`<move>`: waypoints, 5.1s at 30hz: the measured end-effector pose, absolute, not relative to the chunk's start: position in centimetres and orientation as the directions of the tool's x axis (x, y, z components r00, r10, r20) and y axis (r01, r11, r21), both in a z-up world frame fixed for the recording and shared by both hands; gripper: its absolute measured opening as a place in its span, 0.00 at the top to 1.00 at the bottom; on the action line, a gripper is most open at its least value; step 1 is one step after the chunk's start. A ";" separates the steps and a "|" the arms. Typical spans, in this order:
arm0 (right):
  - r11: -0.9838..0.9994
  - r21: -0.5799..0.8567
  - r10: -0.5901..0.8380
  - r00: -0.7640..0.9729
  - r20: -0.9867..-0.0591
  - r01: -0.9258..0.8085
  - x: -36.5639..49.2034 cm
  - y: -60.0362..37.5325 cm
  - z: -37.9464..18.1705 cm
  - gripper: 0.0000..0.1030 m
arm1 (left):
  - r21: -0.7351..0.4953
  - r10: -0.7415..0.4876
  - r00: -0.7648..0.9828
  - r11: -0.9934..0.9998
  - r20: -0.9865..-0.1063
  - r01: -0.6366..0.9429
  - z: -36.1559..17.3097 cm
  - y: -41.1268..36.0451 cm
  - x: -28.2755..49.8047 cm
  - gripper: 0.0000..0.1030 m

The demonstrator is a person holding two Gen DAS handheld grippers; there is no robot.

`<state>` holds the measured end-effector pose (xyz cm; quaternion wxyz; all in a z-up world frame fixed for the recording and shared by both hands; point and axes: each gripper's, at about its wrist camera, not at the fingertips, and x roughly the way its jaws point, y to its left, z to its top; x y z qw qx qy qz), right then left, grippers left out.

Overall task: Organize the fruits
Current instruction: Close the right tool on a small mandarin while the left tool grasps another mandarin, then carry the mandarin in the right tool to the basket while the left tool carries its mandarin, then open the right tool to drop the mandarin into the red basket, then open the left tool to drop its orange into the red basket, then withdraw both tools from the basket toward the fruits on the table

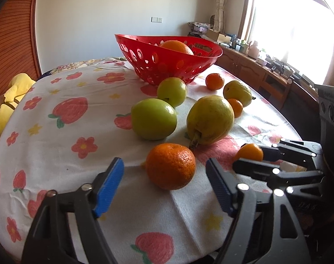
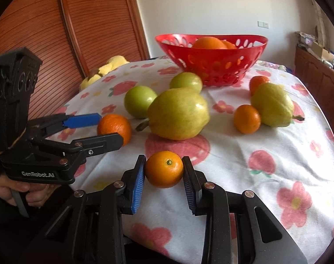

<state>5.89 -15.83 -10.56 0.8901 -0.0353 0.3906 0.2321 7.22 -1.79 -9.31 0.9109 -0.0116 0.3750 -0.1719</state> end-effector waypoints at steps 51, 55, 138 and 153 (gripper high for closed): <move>0.925 0.052 0.319 0.694 -0.646 -0.377 7.4 -18.7 -5.2 0.69 | -0.139 -0.358 0.731 0.928 -0.581 0.345 -3.4 -1.4 8.0 0.58; 0.923 0.042 0.322 0.708 -0.629 -0.383 8.2 -18.9 -4.0 0.69 | -0.130 -0.360 0.744 0.928 -0.563 0.351 -2.4 -1.3 8.8 0.58; 0.909 -0.030 0.298 0.697 -0.652 -0.416 24.1 -20.4 -3.0 0.67 | -0.029 -0.305 0.728 0.931 -0.614 0.365 -2.2 -4.4 25.7 0.54; 0.924 -0.020 0.285 0.723 -0.630 -0.382 20.1 -20.6 -1.5 0.66 | -0.037 -0.318 0.753 0.930 -0.577 0.364 -0.2 -3.3 21.0 0.54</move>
